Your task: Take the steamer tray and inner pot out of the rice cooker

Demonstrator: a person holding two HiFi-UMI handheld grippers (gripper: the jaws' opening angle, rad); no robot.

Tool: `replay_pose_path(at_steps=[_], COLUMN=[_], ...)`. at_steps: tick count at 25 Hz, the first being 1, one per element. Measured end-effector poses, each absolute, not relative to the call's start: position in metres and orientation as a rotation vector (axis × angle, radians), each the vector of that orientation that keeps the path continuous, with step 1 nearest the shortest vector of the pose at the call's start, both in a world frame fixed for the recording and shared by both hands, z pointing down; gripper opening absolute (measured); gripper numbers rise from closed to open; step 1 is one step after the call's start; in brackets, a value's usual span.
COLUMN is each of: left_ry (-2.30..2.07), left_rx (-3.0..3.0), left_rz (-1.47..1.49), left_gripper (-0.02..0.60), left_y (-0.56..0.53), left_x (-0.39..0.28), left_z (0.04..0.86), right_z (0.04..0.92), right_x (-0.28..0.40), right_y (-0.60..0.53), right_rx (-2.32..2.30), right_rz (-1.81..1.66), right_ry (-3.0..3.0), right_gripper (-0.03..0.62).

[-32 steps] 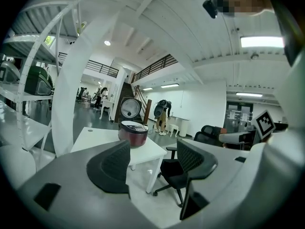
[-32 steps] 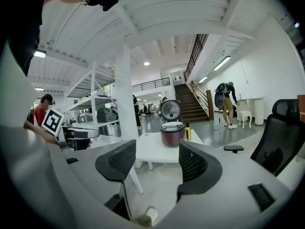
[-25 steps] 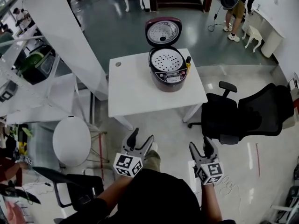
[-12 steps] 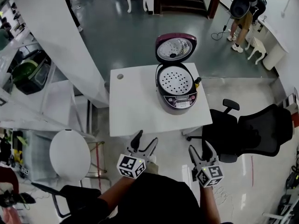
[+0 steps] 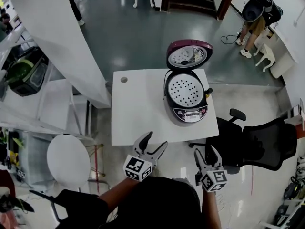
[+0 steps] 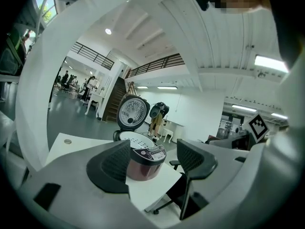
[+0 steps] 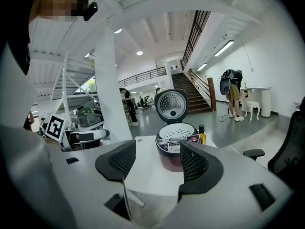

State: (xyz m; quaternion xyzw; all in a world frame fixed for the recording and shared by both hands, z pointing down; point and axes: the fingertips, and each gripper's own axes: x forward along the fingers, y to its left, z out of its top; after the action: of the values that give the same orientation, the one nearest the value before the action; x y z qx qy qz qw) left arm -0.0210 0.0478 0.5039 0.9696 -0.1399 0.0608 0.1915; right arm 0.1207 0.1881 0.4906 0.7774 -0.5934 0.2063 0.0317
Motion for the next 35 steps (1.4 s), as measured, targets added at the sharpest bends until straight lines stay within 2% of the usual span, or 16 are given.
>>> replay_pose_path(at_steps=[13,18,24,35], left_ry=[-0.579,-0.697,-0.777,-0.925], left_rx=[2.71,2.691,2.687,2.606], left_rz=[0.141,0.146,0.136,0.133], left_gripper=[0.268,0.268,0.268,0.268], left_y=[-0.006,-0.034,-0.065,-0.113], left_x=[-0.007,0.025,0.093,0.153], left_z=[0.497,0.498,0.492,0.51], right_z=[0.495,0.504,0.514,0.567], right_x=[0.186,0.242,0.328,0.388], right_y=[0.114,0.07,0.013,-0.079], right_rx=[2.279,2.213,2.169,1.864], right_rz=[0.61,0.598,0.612,0.529], right_ry=[-1.894,-1.937,-1.965,-1.92], right_gripper=[0.261,0.261,0.261,0.261])
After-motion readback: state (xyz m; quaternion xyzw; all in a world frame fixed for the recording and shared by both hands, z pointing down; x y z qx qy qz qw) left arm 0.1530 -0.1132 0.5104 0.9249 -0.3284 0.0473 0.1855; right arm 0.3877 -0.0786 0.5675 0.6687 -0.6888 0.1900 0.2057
